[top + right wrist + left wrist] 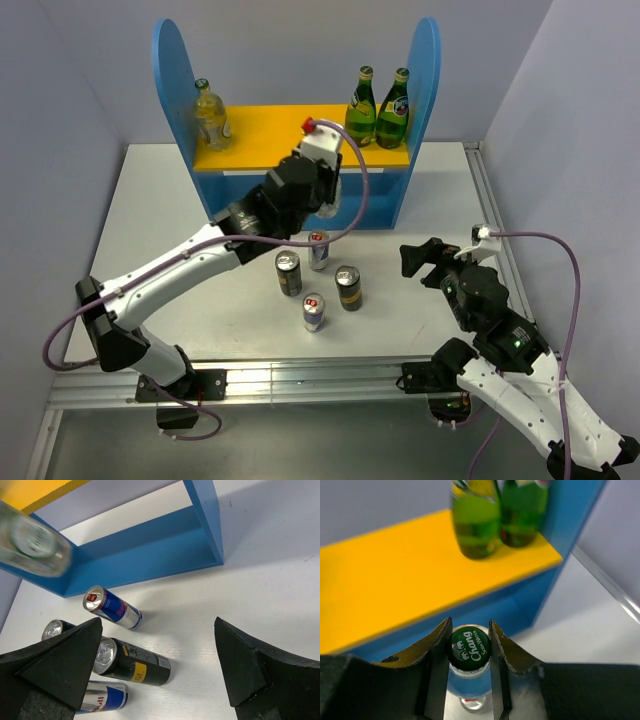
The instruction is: Place and organize the beverage onto the shelf
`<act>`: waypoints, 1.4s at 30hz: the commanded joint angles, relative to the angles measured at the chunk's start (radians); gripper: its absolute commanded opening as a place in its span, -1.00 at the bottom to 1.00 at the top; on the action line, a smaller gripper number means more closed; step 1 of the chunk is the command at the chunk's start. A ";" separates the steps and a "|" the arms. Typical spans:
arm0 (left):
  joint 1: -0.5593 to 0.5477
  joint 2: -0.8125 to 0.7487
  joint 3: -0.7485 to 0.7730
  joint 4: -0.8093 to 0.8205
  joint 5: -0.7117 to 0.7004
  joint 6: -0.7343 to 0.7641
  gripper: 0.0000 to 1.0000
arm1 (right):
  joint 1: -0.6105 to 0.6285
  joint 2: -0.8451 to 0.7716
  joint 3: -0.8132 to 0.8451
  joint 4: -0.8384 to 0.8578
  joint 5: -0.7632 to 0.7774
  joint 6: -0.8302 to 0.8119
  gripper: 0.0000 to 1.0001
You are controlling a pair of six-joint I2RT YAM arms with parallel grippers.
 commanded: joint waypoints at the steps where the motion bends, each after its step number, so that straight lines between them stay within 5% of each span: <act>1: 0.023 -0.107 0.147 0.085 -0.088 0.085 -0.99 | 0.006 -0.010 -0.013 0.026 0.026 0.008 1.00; 8: 0.066 -0.117 0.239 0.084 -0.133 0.185 -0.99 | 0.008 -0.019 -0.014 0.026 0.025 0.008 1.00; 26: 0.407 0.040 0.351 0.111 0.001 0.125 -0.99 | 0.037 -0.033 -0.014 0.014 0.057 0.021 1.00; 42: 0.491 0.104 0.299 0.215 -0.005 0.091 -0.99 | 0.046 -0.021 -0.014 0.016 0.062 0.019 1.00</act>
